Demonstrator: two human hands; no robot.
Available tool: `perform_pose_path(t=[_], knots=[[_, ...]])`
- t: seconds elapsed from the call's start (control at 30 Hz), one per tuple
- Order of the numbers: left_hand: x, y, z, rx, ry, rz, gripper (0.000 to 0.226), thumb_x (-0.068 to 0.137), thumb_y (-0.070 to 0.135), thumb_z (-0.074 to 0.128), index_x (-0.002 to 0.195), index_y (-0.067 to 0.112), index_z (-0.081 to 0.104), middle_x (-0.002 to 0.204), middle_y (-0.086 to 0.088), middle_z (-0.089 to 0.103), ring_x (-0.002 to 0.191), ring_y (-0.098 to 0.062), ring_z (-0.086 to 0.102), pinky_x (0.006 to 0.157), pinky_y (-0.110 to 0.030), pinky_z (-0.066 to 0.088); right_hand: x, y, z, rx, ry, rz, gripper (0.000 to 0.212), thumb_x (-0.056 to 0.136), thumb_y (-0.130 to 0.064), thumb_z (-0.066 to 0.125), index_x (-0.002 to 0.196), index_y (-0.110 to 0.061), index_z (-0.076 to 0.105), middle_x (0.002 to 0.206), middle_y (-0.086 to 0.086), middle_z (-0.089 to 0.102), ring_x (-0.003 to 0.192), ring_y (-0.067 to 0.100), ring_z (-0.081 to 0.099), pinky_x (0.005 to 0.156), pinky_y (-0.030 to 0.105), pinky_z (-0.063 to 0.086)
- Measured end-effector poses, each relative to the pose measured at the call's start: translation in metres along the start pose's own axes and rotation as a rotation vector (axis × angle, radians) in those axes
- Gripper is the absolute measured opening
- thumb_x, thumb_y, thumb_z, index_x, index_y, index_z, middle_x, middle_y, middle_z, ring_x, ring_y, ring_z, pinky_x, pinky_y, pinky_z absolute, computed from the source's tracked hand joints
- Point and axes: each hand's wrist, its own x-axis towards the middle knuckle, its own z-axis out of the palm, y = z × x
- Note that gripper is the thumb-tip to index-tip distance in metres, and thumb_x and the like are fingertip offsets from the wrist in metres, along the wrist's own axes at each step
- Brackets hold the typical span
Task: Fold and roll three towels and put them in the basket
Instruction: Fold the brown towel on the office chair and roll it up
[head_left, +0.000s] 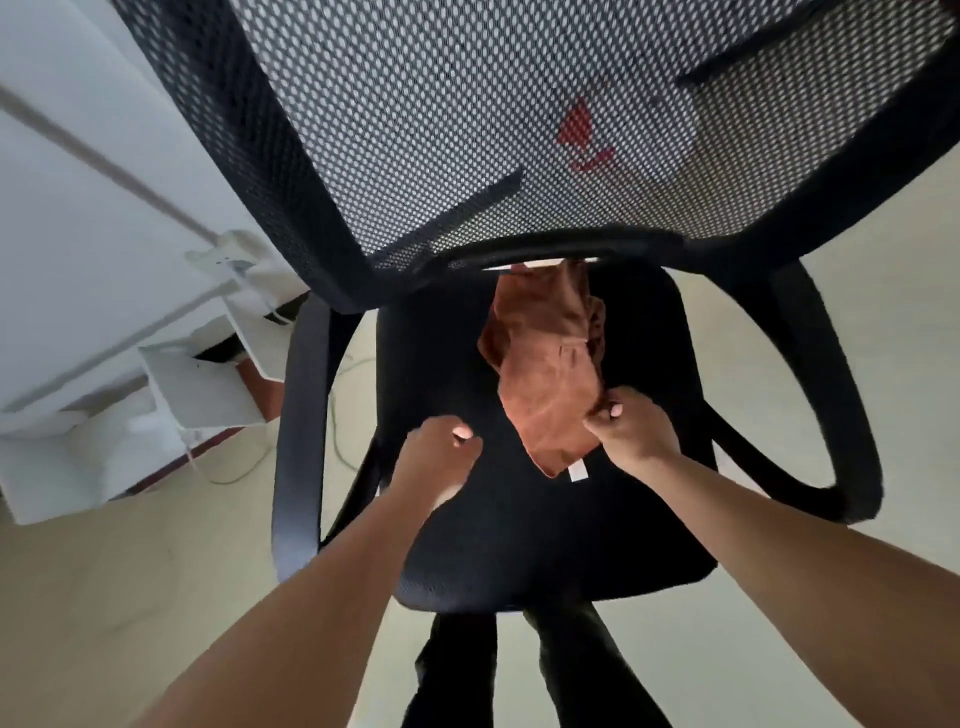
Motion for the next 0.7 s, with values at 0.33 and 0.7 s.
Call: perform_pose_path(t=[0.33, 0.7], knots=[[0.081, 0.054, 0.029, -0.324, 0.106, 0.102, 0.016, 0.075, 0.025, 0.072, 0.067, 0.018, 0.060, 0.089, -0.009, 0.065, 0.082, -0.027, 0.063, 0.073, -0.041, 0.056, -0.054, 0.051, 0.062, 0.145, 0.167, -0.004, 0.018, 0.080, -0.023, 0.067, 0.082, -0.020, 0.050, 0.066, -0.004, 0.060, 0.062, 0.018, 0.058, 0.058, 0.032, 0.043], [-0.028, -0.077, 0.058, -0.034, 0.148, -0.281, 0.013, 0.078, 0.018, 0.065, 0.079, 0.014, 0.053, 0.074, -0.002, 0.057, 0.083, -0.032, 0.059, 0.066, -0.029, 0.037, -0.104, 0.066, 0.080, -0.152, -0.122, -0.209, 0.012, 0.080, -0.022, 0.057, 0.091, -0.020, 0.052, 0.092, -0.005, 0.054, 0.086, 0.019, 0.056, 0.065, 0.028, 0.035]])
